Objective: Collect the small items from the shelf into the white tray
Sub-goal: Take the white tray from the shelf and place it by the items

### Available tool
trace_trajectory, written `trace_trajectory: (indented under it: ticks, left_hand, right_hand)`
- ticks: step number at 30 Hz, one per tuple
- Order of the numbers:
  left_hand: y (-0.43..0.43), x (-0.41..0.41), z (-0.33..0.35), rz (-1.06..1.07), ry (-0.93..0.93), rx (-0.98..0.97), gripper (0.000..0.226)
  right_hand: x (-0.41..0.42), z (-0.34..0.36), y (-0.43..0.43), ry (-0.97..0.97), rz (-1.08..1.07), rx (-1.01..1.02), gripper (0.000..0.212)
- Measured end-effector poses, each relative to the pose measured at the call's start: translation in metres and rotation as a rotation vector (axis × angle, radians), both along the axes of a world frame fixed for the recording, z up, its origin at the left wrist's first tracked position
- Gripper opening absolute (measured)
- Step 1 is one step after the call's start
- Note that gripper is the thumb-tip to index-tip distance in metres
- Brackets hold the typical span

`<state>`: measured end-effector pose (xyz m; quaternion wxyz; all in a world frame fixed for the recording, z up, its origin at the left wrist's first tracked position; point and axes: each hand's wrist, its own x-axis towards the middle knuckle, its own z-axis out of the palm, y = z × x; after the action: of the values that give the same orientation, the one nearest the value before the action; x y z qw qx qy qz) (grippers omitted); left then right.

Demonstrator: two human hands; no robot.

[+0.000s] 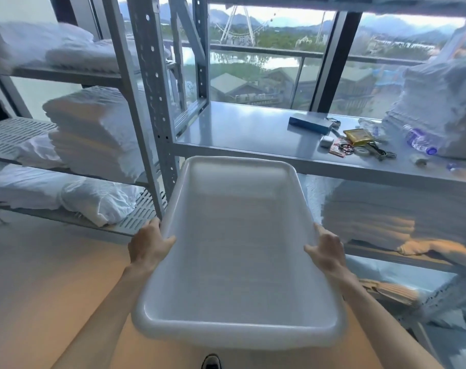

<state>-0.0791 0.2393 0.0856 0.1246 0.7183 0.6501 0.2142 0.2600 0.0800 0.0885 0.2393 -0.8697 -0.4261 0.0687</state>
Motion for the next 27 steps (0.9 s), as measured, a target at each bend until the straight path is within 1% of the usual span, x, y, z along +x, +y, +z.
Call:
trace_trajectory:
  ticks: [2,4,9,12,15,17,21,24,27]
  left_hand:
    - [0.007,0.002,0.015,0.005,-0.036,0.029,0.032]
    - [0.019,0.008,0.029,-0.004,-0.063,0.061,0.034]
    - [0.061,0.032,0.058,0.008,-0.058,0.127,0.035]
    - [0.097,0.04,0.074,0.004,-0.013,0.087,0.032]
    - [0.129,0.039,0.085,-0.033,0.023,0.006,0.026]
    - [0.138,0.037,0.085,-0.055,0.031,0.008,0.026]
    - [0.156,0.04,0.1,-0.079,0.002,0.094,0.027]
    - [0.181,0.055,0.121,-0.113,-0.041,0.176,0.03]
    - [0.209,0.079,0.131,-0.121,-0.065,0.189,0.03]
  right_hand:
    - [0.003,0.014,0.007,0.0,0.007,0.032,0.06]
    - [0.009,0.028,0.019,-0.002,0.004,0.064,0.063]
    - [0.023,0.067,0.057,-0.019,-0.033,0.112,0.058]
    - [0.029,0.088,0.081,0.046,-0.055,0.095,0.049]
    - [0.03,0.098,0.095,0.114,-0.05,0.092,0.043]
    - [0.03,0.099,0.096,0.129,-0.049,0.106,0.046]
    - [0.038,0.114,0.101,0.114,-0.083,0.163,0.06]
    - [0.048,0.129,0.122,0.08,-0.094,0.247,0.063]
    - [0.063,0.138,0.156,0.053,-0.126,0.235,0.064]
